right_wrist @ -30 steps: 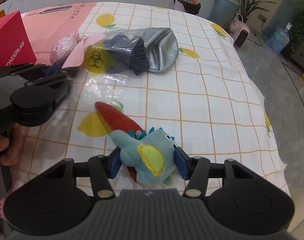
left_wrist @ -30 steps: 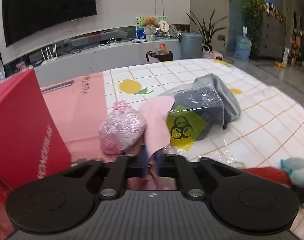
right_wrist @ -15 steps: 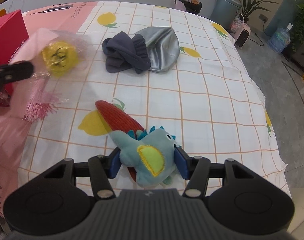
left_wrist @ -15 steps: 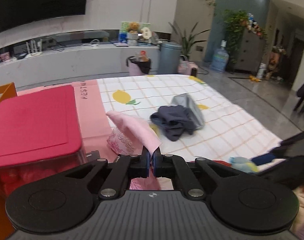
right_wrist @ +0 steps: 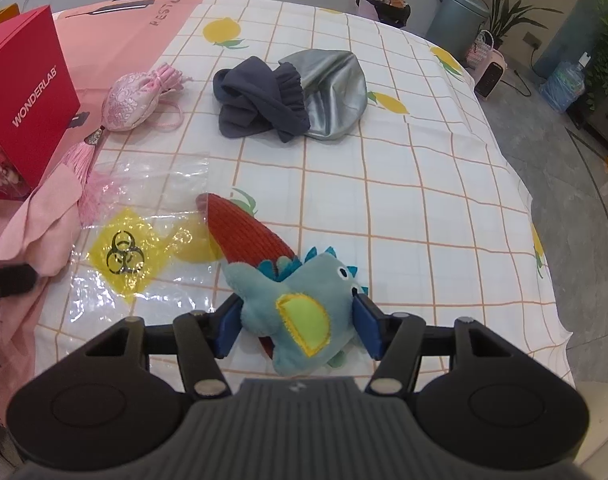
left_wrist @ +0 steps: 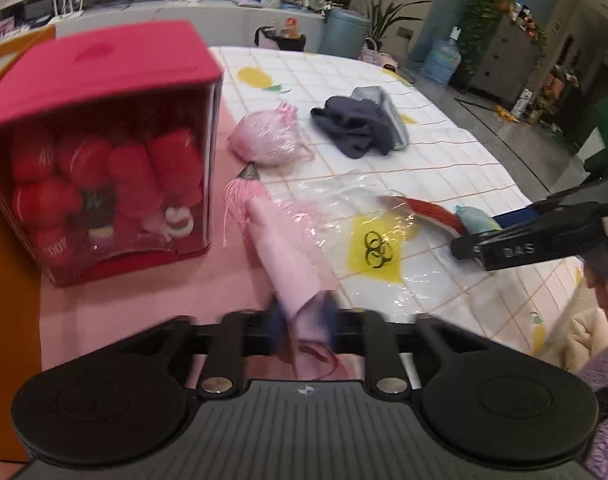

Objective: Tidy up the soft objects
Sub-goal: 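Carry the pink cloth and dinosaur plush in both tools over the orange box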

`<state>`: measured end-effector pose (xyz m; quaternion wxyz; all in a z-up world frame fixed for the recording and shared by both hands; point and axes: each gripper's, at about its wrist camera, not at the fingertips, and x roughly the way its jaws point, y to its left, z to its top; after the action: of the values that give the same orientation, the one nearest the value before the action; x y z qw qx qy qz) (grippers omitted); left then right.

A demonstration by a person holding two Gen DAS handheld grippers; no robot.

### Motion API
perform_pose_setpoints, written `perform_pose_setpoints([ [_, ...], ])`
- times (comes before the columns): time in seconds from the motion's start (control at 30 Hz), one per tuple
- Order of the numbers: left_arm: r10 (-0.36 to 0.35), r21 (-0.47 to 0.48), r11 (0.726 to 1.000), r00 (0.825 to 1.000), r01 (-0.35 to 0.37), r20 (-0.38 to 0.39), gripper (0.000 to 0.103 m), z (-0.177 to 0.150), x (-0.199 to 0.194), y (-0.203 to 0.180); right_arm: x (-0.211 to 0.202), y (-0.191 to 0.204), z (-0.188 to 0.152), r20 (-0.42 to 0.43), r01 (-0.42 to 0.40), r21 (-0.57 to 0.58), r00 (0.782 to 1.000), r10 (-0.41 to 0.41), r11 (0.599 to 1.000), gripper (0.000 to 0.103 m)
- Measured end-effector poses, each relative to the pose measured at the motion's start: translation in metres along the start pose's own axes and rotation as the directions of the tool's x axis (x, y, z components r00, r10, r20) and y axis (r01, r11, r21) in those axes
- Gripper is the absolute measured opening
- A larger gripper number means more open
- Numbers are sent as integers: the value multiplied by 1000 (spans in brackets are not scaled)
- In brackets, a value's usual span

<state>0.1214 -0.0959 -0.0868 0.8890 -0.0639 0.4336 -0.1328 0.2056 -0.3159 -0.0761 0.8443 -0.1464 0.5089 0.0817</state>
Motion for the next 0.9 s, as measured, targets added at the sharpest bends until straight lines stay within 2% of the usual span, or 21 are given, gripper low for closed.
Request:
perform_pose_setpoints([
  [0.03, -1, -3, 1000, 1000, 1, -4, 45, 0, 3, 1, 0, 0, 0, -1, 0, -1, 1000, 0, 1000, 61],
  [0.1, 13, 8, 1000, 1000, -13, 5, 46, 1, 8, 1, 1, 1, 0, -2, 0, -2, 1000, 0, 1000, 62],
  [0.17, 31, 30, 999, 999, -31, 18, 54, 1, 10, -1, 1, 1, 0, -3, -4, -5, 1000, 4, 1000, 64],
  [0.3, 43, 83, 995, 999, -46, 33, 59, -1, 11, -6, 4, 5, 0, -10, 3, -24, 1000, -3, 1000, 69],
  [0.4, 75, 153, 985, 995, -83, 59, 60, -6, 14, -14, 5, 8, 0, -9, 14, -39, 1000, -14, 999, 67],
  [0.43, 86, 175, 980, 994, -96, 66, 57, -9, 14, -16, 4, 7, 0, -6, 19, -37, 1000, -19, 999, 64],
  [0.47, 95, 192, 976, 993, -107, 70, 43, -10, 14, -18, 2, 6, 0, -1, 29, -31, 1000, -29, 999, 56],
  [0.5, 103, 198, 973, 992, -116, 76, 35, -12, 13, -18, 1, 3, 0, 4, 33, -19, 999, -33, 999, 53],
  [0.53, 108, 195, 973, 991, -122, 84, 20, -13, 11, -18, -1, -1, 0, 8, 18, 1, 1000, -18, 1000, 52],
  [0.57, 106, 185, 975, 991, -120, 87, 16, -14, 9, -16, -2, -4, -1, 12, 10, 15, 1000, -10, 1000, 51],
  [0.7, 82, 141, 985, 991, -97, 109, 10, -13, -3, -8, -6, -7, -1, 25, 6, 28, 1000, -7, 1000, 49],
  [0.9, 73, 166, 980, 979, -106, 192, 9, -9, -31, -11, -18, -4, -4, 52, 65, 12, 996, -66, 998, 48],
])
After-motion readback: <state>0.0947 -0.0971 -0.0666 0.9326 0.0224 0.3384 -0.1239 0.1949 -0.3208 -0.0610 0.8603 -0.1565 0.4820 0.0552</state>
